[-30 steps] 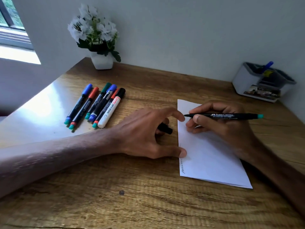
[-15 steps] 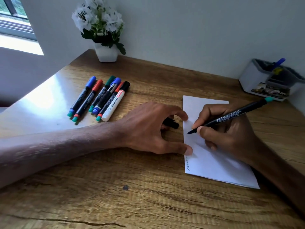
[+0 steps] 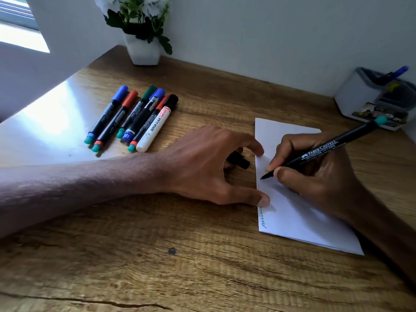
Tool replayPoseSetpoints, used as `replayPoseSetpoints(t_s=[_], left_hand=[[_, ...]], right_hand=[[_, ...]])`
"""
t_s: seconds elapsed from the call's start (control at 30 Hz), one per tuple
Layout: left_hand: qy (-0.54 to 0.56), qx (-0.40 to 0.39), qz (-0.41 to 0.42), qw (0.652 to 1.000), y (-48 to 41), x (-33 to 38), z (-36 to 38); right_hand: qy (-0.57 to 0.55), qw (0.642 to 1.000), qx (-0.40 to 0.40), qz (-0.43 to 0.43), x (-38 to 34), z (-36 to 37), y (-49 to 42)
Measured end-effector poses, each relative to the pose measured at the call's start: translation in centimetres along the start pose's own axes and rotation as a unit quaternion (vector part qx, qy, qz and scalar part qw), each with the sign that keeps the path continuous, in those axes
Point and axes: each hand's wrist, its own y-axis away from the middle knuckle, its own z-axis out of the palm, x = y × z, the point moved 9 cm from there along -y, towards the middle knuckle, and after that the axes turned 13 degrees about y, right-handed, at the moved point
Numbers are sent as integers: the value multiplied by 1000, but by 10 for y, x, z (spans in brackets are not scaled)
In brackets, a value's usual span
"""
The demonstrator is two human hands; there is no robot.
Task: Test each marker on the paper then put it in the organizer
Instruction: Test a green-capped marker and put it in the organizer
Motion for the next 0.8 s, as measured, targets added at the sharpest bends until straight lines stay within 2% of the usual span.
replayPoseSetpoints(t_s=[0.8], left_hand=[[9, -1, 13, 1000, 1, 5, -1]], right_hand=[[45, 999, 15, 21, 1, -1, 0]])
